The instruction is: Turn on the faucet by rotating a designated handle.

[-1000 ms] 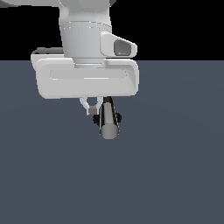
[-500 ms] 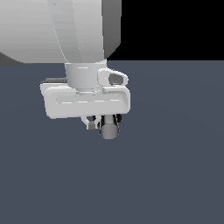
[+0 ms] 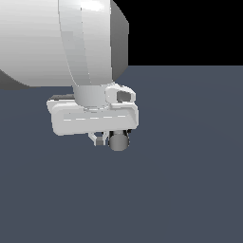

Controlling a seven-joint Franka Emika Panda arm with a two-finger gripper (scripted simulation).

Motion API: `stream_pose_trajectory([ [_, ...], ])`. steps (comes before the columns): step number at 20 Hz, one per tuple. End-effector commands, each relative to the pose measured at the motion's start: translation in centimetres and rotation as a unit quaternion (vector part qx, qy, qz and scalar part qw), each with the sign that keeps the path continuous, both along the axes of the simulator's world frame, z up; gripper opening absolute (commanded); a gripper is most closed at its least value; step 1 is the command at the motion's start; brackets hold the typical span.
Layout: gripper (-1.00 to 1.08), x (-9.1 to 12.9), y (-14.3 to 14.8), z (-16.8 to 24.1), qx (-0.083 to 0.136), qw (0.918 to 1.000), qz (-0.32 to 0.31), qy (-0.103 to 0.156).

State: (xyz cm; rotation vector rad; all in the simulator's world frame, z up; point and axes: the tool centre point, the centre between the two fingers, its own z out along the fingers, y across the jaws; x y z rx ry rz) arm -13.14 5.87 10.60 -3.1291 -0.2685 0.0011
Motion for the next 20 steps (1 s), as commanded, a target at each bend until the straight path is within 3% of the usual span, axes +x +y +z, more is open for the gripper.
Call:
stream_pose_trajectory([
  [1, -1.0, 0.1, 0.0, -0.1, 0.0, 1.0, 0.0, 0.0],
  [6, -1.0, 0.1, 0.0, -0.1, 0.0, 1.0, 0.0, 0.0],
  [20, -1.0, 1.8, -6.8, -0.1, 0.0, 1.0, 0.0, 0.0],
])
